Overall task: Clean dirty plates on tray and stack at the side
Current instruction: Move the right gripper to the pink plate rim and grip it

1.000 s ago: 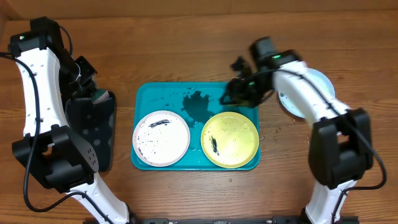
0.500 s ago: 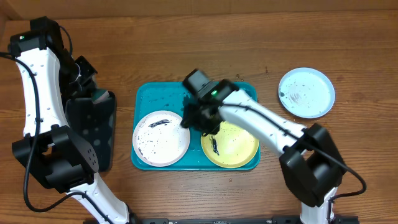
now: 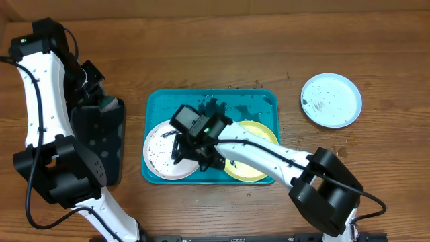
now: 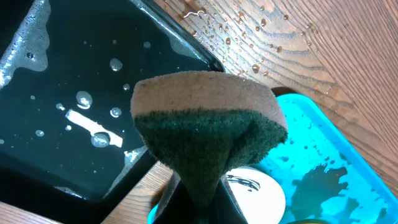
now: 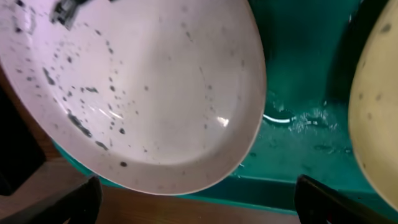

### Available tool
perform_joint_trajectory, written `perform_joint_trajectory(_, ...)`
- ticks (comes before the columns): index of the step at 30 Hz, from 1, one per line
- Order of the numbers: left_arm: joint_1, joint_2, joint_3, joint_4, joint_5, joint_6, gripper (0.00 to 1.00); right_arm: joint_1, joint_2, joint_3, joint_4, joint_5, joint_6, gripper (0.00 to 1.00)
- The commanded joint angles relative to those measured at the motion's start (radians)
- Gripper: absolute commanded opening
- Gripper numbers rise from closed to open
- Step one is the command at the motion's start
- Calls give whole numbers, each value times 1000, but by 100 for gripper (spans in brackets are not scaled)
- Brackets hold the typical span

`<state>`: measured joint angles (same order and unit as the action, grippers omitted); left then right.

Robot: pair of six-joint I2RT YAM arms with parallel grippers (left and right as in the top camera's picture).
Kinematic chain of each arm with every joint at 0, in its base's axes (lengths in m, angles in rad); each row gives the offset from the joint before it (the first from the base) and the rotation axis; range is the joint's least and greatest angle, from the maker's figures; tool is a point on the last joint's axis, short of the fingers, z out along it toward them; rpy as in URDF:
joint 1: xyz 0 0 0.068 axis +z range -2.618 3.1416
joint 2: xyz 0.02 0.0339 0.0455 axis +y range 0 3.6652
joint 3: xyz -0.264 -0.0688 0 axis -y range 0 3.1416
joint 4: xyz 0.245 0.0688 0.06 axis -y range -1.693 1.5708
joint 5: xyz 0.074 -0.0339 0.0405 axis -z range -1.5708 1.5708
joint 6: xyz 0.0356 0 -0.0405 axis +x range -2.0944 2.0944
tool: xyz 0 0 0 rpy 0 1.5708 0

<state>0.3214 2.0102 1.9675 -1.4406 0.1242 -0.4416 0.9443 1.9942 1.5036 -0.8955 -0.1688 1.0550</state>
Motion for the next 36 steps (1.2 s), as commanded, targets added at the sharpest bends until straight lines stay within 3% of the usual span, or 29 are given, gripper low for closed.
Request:
perform_joint_trajectory(1, -2, -8, -4, 2, 16, 16, 4, 15, -29, -29, 14, -28, 82, 100)
perform_joint_trajectory(2, -2, -8, -4, 2, 24, 16, 4, 18, -21, -35, 21, -36, 100, 98)
perform_joint_trajectory(3, -2, -8, -4, 2, 34, 16, 4, 23, -13, -43, 32, -53, 116, 89)
perform_joint_trajectory(9, -2, -8, -4, 1, 53, 24, 4, 24, 43, -59, 94, -153, 131, 56)
perform_joint_trajectory(15, -2, -8, -4, 1, 53, 24, 4, 24, 47, -64, 74, -155, 154, 58)
perform_joint_trajectory(19, -2, -8, -4, -2, 53, 27, 4, 16, 51, -90, 78, -160, 207, 71)
perform_joint_trajectory(22, -2, -8, -4, -2, 53, 27, 4, 6, 75, -93, 102, -174, 225, 70)
perform_joint_trajectory(27, -2, -8, -4, -2, 53, 27, 4, -18, 116, -93, 146, -235, 211, 59)
perform_joint_trajectory(30, -2, -8, -4, 0, 53, 27, 4, -24, 116, -93, 162, -237, 194, 43)
perform_joint_trajectory(34, -2, -8, -4, 2, 53, 27, 4, -37, 116, -90, 161, -238, 183, 8)
perform_joint_trajectory(36, -2, -8, -4, 2, 53, 27, 4, -51, 116, -81, 161, -241, 146, 4)
